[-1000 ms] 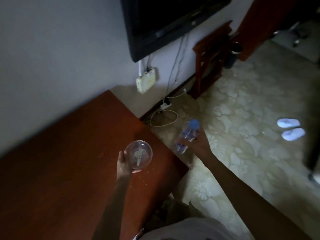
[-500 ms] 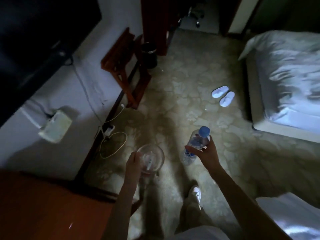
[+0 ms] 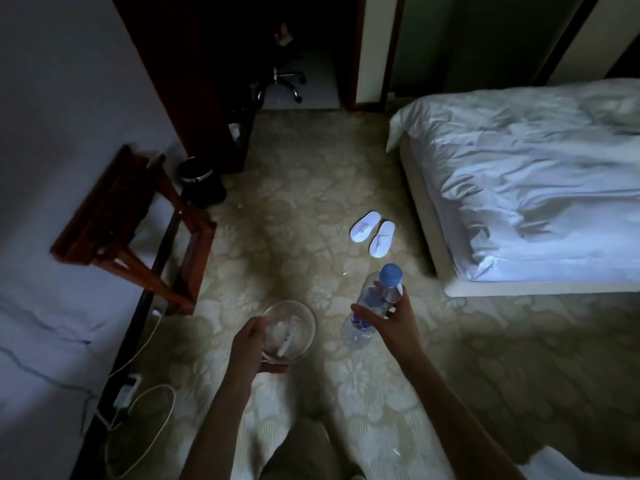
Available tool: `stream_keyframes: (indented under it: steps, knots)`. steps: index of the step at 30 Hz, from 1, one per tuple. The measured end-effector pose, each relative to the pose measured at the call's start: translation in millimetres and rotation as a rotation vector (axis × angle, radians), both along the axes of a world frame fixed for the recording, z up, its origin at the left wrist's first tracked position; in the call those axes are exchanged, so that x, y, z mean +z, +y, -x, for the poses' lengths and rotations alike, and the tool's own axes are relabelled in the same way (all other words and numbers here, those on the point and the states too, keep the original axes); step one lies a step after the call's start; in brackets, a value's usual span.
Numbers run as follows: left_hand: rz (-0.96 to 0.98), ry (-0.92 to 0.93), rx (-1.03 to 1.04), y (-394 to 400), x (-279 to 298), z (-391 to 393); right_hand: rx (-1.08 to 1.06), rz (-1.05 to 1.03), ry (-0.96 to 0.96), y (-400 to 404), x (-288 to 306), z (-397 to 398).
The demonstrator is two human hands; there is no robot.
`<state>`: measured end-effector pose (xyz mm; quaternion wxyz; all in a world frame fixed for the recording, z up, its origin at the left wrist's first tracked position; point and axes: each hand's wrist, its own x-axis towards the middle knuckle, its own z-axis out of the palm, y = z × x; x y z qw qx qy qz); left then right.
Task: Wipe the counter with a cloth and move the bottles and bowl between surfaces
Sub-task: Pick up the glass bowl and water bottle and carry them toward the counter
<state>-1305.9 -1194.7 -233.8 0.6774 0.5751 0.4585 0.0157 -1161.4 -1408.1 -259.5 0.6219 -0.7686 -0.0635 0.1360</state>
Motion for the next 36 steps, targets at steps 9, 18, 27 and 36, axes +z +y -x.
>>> stream_keyframes:
  steps: [9, 18, 27, 36]
  knots:
    - [0.045, 0.071, -0.054, 121, -32, -204, -0.052, 0.073, 0.033, 109, -13, -185]
    - [-0.055, 0.021, -0.096, 271, -1, -406, -0.057, 0.131, 0.083, 237, 5, -369]
    - [-0.039, 0.06, -0.088, 378, -24, -615, -0.023, 0.149, 0.062, 369, -20, -589]
    - [-0.115, -0.019, 0.032, 523, 32, -816, 0.114, 0.088, -0.013, 531, 28, -832]
